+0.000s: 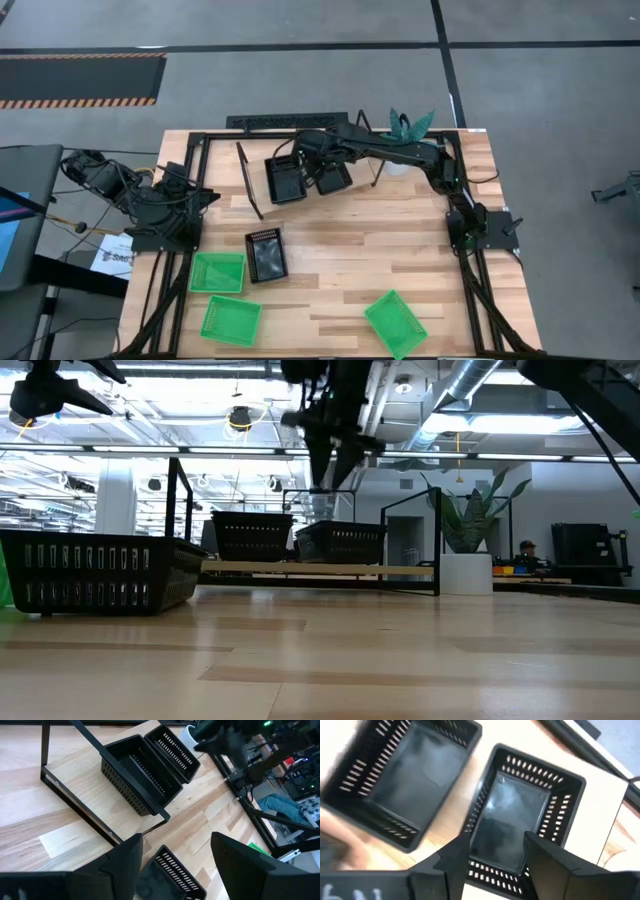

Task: Stack baskets on shelf by color
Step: Adjust the black bins

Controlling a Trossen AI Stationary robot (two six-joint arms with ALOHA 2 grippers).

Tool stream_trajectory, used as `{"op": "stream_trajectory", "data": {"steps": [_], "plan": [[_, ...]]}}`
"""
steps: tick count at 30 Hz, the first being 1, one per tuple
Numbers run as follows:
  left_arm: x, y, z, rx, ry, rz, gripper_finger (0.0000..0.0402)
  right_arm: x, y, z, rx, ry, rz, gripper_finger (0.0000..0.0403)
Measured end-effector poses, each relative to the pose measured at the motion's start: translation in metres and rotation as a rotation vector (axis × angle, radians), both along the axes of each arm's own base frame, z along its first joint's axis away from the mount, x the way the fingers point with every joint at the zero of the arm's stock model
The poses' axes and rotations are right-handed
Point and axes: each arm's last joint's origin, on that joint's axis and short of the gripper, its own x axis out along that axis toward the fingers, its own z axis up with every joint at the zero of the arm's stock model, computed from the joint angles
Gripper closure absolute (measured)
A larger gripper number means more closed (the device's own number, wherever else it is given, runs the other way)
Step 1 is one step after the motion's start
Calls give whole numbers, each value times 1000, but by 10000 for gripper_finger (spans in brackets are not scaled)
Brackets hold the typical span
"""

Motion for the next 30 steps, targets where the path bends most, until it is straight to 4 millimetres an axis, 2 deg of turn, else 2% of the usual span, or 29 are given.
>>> {"op": "stream_trajectory", "data": {"steps": [3, 8, 11, 15, 22, 30], "plan": [[0, 0, 0, 0, 0, 0, 175, -2, 1, 8, -10, -22, -1, 193], [0, 0, 0, 0, 0, 0, 175, -13, -1, 2, -107, 114, -73, 214], [0, 0, 0, 0, 0, 1, 175, -24, -6, -5, -101, 225, -124, 229], [0, 0, 0, 6, 1, 4, 175, -29, -15, -17, -100, 280, -166, 242], [0, 0, 0, 8, 6, 3, 175, -32, -30, -31, -65, 288, -204, 252], [0, 0, -1, 6, 9, 1, 175, -33, -32, -49, -12, 317, -206, 254]]}}
